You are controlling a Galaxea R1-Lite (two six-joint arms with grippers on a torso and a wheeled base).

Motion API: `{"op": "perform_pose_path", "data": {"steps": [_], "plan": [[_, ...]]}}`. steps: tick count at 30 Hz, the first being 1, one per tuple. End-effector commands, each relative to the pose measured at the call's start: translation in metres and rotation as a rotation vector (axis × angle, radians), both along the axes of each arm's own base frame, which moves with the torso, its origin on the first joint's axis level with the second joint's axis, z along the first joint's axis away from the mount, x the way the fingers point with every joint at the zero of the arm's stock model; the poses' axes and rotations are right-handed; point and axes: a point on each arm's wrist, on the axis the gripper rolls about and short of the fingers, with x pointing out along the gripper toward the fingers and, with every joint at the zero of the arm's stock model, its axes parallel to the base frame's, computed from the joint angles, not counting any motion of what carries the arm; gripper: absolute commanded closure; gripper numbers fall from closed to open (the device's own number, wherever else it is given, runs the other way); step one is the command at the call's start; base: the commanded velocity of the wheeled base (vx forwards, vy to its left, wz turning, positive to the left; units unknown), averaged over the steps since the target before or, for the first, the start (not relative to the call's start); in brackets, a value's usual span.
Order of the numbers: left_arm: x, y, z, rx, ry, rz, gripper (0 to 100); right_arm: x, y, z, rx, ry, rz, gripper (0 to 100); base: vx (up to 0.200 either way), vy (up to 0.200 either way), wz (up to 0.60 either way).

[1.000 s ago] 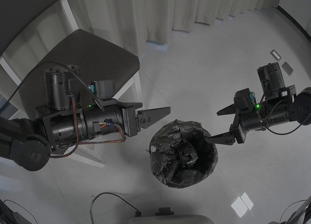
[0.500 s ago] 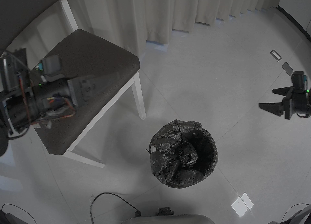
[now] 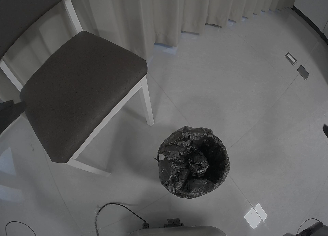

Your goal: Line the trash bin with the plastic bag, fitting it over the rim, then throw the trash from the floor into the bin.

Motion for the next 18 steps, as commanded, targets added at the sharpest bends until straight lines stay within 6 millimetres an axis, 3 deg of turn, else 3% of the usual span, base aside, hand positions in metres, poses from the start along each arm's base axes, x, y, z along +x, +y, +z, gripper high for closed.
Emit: {"op": "perform_pose_path", "data": {"steps": [1, 6, 9, 12, 13, 14, 18], "plan": [[-0.133, 0.001, -0.028, 0.014, -0.198, 0.083, 0, -0.072, 0.010, -0.065, 0.096, -0.072, 0.064, 0, 0.000, 0.000, 0.00], [-0.159, 0.001, -0.046, 0.017, -0.217, 0.127, 0, -0.073, 0.007, -0.096, 0.125, -0.054, 0.042, 0, 0.000, 0.000, 0.00], [-0.175, 0.003, -0.062, 0.018, -0.248, 0.248, 0, -0.060, 0.002, -0.121, 0.134, -0.047, -0.146, 0, 0.000, 0.000, 0.00], [-0.187, 0.008, -0.072, 0.013, -0.277, 0.303, 0, -0.051, 0.000, -0.145, 0.124, -0.030, -0.185, 0, 0.000, 0.000, 0.00], [-0.187, 0.008, -0.072, 0.013, -0.277, 0.303, 0, -0.051, 0.000, -0.145, 0.124, -0.030, -0.185, 0, 0.000, 0.000, 0.00], [-0.196, 0.010, -0.085, 0.013, -0.295, 0.310, 0, -0.049, 0.000, -0.150, 0.114, -0.023, -0.198, 0, 0.000, 0.000, 0.00], [-0.195, 0.008, -0.097, 0.007, -0.267, 0.331, 0, -0.049, 0.000, -0.151, 0.113, -0.012, -0.202, 0, 0.000, 0.000, 0.00]]}}
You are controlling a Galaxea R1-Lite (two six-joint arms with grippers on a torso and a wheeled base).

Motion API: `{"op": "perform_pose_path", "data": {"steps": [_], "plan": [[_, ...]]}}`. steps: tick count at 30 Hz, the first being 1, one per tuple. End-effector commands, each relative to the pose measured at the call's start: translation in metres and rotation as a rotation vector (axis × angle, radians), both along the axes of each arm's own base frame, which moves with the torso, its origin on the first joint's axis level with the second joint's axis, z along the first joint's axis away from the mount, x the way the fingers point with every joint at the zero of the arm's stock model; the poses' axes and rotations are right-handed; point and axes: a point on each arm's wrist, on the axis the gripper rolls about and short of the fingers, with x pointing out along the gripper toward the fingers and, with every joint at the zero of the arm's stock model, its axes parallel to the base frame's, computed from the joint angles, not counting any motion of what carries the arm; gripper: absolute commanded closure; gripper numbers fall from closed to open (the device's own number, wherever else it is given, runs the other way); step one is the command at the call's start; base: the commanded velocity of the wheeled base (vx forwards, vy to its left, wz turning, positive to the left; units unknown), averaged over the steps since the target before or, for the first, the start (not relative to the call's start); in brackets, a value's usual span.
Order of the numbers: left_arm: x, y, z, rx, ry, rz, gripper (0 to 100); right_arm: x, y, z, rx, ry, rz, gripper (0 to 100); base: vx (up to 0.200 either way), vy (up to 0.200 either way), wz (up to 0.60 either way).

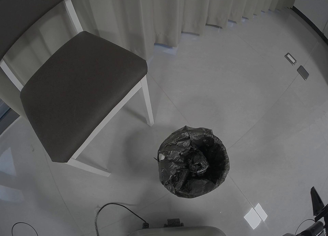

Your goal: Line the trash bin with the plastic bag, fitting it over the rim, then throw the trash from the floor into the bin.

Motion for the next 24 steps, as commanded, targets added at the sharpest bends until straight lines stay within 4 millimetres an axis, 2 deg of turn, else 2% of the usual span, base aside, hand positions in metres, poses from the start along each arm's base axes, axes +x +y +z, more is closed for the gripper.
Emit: {"op": "perform_pose_path", "data": {"steps": [1, 4, 5, 7, 9, 10, 11, 12, 15, 17, 19, 24], "plan": [[-0.019, 0.002, -0.033, -0.007, -0.042, 0.066, 0, 0.002, -0.001, -0.016, 0.005, 0.006, -0.020, 0, 0.000, 0.000, 0.00], [-0.011, 0.002, -0.040, -0.004, -0.002, 0.097, 0, 0.002, -0.002, -0.016, 0.006, 0.006, -0.057, 0, 0.000, 0.000, 0.00], [-0.001, 0.003, -0.047, -0.001, 0.039, 0.108, 0, 0.002, -0.003, -0.016, 0.008, 0.006, -0.102, 0, 0.000, 0.000, 0.00], [0.007, 0.003, -0.052, -0.001, 0.064, 0.108, 0, 0.002, -0.003, -0.017, 0.015, 0.012, -0.112, 0, 0.000, 0.000, 0.00], [0.028, 0.003, -0.067, 0.001, 0.105, 0.103, 0, 0.002, -0.003, -0.016, 0.062, 0.006, -0.111, 0, 0.000, 0.000, 0.00], [0.028, 0.003, -0.067, 0.001, 0.105, 0.103, 0, 0.002, -0.003, -0.016, 0.062, 0.006, -0.111, 0, 0.000, 0.000, 0.00], [0.055, 0.003, -0.084, 0.003, 0.105, 0.102, 0, 0.002, -0.003, -0.016, 0.111, 0.005, -0.118, 0, 0.000, 0.000, 0.00], [0.067, 0.003, -0.093, 0.007, 0.085, 0.102, 0, 0.002, -0.003, -0.016, 0.125, 0.005, -0.118, 0, 0.000, 0.000, 0.00], [0.106, 0.002, -0.137, 0.074, -0.004, 0.104, 0, 0.002, -0.003, -0.016, 0.137, 0.004, -0.122, 0, 0.000, 0.000, 0.00], [0.111, 0.002, -0.146, 0.097, -0.023, 0.096, 0, 0.002, -0.003, -0.016, 0.127, 0.004, -0.125, 0, 0.000, 0.000, 0.00], [0.109, 0.002, -0.156, 0.084, 0.118, 0.084, 0, 0.002, -0.003, -0.017, 0.113, 0.006, -0.126, 0, 0.000, 0.000, 0.00], [0.111, 0.002, -0.153, 0.075, 0.050, 0.071, 0, 0.002, -0.003, -0.017, 0.051, 0.014, -0.106, 0, 0.000, 0.000, 0.00]]}}
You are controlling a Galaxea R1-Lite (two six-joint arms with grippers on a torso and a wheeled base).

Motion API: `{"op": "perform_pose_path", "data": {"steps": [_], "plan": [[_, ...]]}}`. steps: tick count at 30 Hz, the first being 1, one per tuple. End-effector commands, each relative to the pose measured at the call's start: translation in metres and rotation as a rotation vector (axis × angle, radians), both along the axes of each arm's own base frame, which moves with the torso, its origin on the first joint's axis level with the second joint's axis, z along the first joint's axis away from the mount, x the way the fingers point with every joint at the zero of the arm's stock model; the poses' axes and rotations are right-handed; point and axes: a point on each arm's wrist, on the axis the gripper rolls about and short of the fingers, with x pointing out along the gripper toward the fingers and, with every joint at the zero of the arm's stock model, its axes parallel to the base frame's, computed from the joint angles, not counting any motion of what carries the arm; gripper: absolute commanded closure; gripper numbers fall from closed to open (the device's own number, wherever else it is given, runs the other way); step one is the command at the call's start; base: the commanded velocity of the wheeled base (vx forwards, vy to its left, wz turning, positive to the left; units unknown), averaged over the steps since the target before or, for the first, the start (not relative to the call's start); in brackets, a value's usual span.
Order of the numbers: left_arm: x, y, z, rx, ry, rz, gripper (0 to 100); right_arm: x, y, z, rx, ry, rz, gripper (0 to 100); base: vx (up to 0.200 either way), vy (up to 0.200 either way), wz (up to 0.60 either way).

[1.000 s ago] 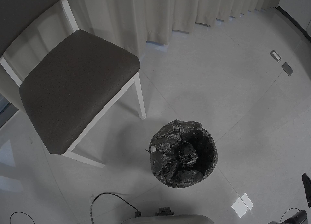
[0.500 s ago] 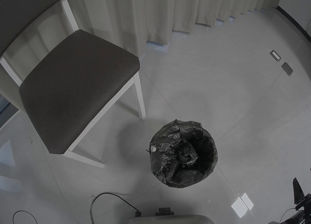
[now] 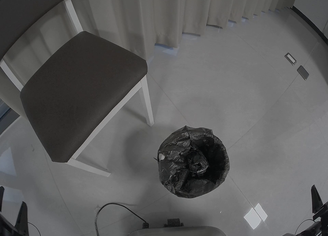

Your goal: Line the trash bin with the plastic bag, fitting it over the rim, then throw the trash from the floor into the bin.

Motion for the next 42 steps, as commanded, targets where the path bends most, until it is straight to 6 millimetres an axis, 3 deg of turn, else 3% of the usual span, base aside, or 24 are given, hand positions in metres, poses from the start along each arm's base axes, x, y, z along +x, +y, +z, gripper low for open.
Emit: {"op": "perform_pose_path", "data": {"steps": [1, 5, 11, 19, 24, 26, 31, 42], "plan": [[0.0161, -0.0002, -0.0371, 0.011, 0.041, -0.005, 0, 0.0017, 0.0005, -0.0056, -0.031, 0.034, 0.026, 0, 0.000, 0.000, 0.00], [0.0161, 0.0000, -0.0364, -0.005, 0.036, 0.007, 0, -0.0001, 0.0026, -0.0069, -0.045, 0.045, 0.155, 0, 0.000, 0.000, 0.00], [0.0161, 0.0005, -0.0364, -0.007, 0.036, 0.023, 0, -0.0056, 0.0018, -0.0083, -0.104, -0.028, 0.168, 0, 0.000, 0.000, 0.00], [0.0161, 0.0006, -0.0364, -0.007, 0.036, 0.028, 0, -0.0051, 0.0003, -0.0085, -0.188, -0.030, 0.101, 0, 0.000, 0.000, 0.00], [0.0161, 0.0005, -0.0363, -0.007, 0.034, 0.026, 0, -0.0079, -0.0043, -0.0079, 0.018, 0.035, -0.101, 0, 0.000, 0.000, 0.00], [0.0161, 0.0005, -0.0363, -0.007, 0.034, 0.026, 0, -0.0082, -0.0053, -0.0079, -0.002, 0.026, -0.146, 0, 0.000, 0.000, 0.00], [0.0161, 0.0005, -0.0363, -0.007, 0.034, 0.026, 0, -0.0050, -0.0006, -0.0081, -0.215, -0.027, 0.057, 0, 0.000, 0.000, 0.00], [0.0161, 0.0005, -0.0363, -0.007, 0.034, 0.026, 0, -0.0054, 0.0041, -0.0089, -0.066, -0.033, 0.277, 0, 0.000, 0.000, 0.00]]}}
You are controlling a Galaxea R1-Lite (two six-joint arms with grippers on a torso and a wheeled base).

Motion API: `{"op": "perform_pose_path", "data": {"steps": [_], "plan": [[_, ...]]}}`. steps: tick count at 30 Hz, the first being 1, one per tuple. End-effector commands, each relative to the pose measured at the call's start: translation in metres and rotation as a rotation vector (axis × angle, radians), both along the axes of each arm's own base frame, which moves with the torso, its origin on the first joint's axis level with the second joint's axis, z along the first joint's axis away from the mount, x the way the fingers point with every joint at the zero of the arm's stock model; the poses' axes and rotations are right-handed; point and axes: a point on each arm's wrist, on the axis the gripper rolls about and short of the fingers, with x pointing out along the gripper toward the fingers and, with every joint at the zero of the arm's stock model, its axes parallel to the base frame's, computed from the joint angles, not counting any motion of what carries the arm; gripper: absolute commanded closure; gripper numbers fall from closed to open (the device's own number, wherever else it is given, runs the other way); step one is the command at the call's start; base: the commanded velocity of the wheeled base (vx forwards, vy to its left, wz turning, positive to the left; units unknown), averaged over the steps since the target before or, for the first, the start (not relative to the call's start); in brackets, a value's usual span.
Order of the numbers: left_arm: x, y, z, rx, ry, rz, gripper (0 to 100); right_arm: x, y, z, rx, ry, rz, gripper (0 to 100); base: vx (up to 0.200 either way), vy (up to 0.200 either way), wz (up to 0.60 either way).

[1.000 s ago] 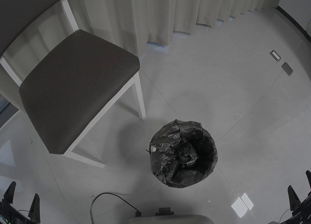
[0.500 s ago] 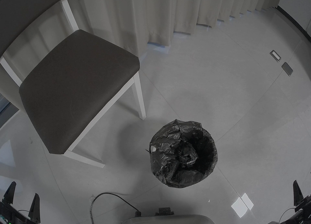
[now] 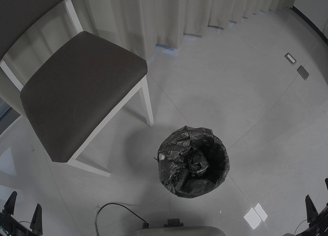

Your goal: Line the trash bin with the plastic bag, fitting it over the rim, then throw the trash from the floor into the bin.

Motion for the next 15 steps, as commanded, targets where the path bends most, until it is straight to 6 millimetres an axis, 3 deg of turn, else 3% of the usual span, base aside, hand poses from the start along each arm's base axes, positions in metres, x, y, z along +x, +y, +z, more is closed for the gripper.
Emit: {"op": "perform_pose_path", "data": {"steps": [1, 3, 4, 5, 15], "plan": [[0.0004, 0.0000, -0.0052, 0.000, 0.005, 0.000, 0, 0.0005, 0.0015, -0.0046, -0.012, 0.004, 0.069, 0, 0.000, 0.000, 0.00], [0.0004, 0.0000, -0.0052, 0.000, 0.005, 0.000, 0, 0.0006, 0.0008, -0.0047, -0.053, -0.002, 0.036, 0, 0.000, 0.000, 0.00], [0.0004, 0.0000, -0.0052, 0.000, 0.005, 0.000, 0, 0.0011, -0.0028, -0.0085, -0.056, 0.038, -0.127, 0, 0.000, 0.000, 0.00], [0.0004, 0.0000, -0.0052, 0.000, 0.005, 0.000, 0, 0.0011, -0.0039, -0.0112, 0.005, 0.069, -0.176, 0, 0.000, 0.000, 0.00], [0.0004, 0.0000, -0.0052, 0.000, 0.005, 0.000, 0, 0.0011, -0.0028, -0.0104, -0.008, 0.061, -0.125, 0, 0.000, 0.000, 0.00]]}}
